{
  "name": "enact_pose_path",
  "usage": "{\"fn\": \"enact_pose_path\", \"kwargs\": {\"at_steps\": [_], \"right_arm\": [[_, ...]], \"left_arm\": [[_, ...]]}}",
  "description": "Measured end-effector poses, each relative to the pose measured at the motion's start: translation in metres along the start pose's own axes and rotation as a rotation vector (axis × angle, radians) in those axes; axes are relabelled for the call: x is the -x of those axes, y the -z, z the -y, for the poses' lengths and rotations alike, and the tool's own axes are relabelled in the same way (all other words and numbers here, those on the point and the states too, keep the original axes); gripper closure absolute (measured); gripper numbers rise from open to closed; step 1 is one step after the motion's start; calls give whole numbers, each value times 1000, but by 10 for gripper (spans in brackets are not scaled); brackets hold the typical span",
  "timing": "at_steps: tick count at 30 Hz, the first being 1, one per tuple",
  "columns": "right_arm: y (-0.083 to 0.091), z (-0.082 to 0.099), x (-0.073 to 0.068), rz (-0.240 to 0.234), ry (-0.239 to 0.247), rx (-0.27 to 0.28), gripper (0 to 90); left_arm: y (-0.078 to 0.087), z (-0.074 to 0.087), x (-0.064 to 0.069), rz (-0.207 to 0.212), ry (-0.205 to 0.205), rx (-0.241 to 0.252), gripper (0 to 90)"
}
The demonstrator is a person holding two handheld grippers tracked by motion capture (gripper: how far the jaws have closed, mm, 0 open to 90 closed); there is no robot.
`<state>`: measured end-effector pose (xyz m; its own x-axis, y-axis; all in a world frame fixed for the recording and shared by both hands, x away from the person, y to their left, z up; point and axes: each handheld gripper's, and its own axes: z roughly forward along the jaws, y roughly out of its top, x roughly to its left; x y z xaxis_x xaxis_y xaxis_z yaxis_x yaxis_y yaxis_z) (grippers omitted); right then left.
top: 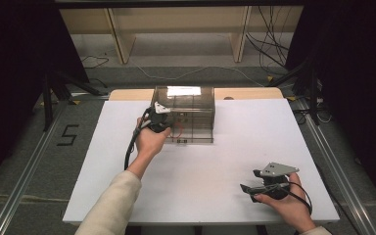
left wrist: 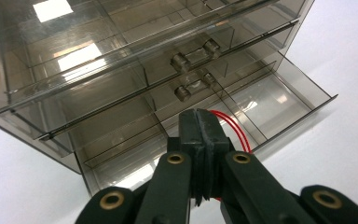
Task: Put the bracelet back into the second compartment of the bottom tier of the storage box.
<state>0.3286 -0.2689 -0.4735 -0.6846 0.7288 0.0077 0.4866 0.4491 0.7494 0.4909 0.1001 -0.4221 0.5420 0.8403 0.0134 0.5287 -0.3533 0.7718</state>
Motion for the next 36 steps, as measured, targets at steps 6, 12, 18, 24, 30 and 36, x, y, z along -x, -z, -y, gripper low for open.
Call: {"fn": "enact_pose_path", "kwargs": {"at_steps": [6, 12, 18, 24, 30, 36], "right_arm": [[0, 0, 0, 0, 1, 2, 280], [0, 0, 0, -1, 2, 2, 279], [0, 0, 0, -1, -1, 2, 279], [1, 0, 0, 0, 1, 3, 278], [1, 0, 0, -1, 0, 4, 278], [1, 0, 0, -1, 0, 4, 277]], "left_arm": [[-4, -1, 3, 1, -4, -5, 899], [-7, -2, 3, -1, -8, -7, 899], [-8, -3, 3, -3, -12, -10, 899], [-11, -4, 4, -3, -18, -16, 899], [-14, -6, 5, -4, -22, -18, 899], [-17, -6, 5, -8, -28, -25, 899]]}}
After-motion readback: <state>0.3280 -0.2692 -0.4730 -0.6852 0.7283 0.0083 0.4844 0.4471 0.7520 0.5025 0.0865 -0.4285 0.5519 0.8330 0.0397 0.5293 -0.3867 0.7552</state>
